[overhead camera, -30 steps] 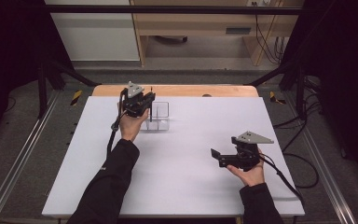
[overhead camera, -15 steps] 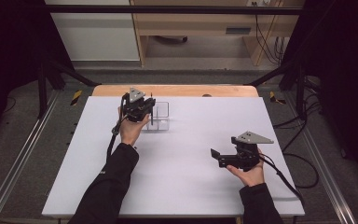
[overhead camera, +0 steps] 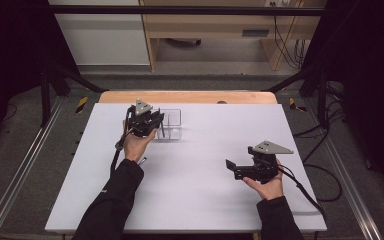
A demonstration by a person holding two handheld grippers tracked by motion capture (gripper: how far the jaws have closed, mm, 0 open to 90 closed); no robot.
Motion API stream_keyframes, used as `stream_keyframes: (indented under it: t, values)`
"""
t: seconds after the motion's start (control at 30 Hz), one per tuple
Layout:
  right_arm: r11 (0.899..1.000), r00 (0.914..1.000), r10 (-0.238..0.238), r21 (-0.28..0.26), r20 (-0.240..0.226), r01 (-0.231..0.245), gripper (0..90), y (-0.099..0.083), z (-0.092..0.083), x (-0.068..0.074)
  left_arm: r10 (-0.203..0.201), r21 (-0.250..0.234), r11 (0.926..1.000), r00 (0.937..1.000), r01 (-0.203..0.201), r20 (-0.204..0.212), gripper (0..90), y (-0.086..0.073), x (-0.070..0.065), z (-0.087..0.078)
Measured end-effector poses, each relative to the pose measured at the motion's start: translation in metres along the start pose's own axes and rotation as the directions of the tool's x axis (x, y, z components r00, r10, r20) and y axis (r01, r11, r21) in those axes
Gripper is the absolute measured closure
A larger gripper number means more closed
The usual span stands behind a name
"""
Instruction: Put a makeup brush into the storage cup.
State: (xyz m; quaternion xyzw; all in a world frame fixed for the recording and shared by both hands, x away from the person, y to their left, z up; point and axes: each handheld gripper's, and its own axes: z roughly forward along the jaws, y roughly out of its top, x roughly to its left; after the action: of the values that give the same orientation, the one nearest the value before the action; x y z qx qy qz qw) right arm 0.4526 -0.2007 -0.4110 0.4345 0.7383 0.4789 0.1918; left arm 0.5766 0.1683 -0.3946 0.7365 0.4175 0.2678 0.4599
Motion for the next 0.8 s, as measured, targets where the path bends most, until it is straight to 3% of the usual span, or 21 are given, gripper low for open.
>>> stream_keyframes:
  t: [0.3, 0.63, 0.8]
  values:
    - [1.000, 1.0000, 0.001, -0.003, 0.002, -0.001, 4.8, 0.001, -0.001, 0.000, -0.009, -0.042, 0.9991, 0.9999, 0.009, 0.012, 57.0, -0.002, 0.004, -0.031]
    - [1.000, 1.0000, -0.001, -0.012, 0.000, 0.001, 4.7, 0.002, -0.002, 0.002, 0.007, -0.092, 0.9958, 0.9991, -0.003, 0.043, 41.4, -0.004, -0.003, -0.065]
    - [1.000, 1.0000, -0.003, -0.014, 0.003, 0.003, 4.6, 0.002, -0.004, 0.002, 0.011, -0.085, 0.9964, 0.9976, -0.006, 0.068, 31.7, -0.011, -0.008, -0.078]
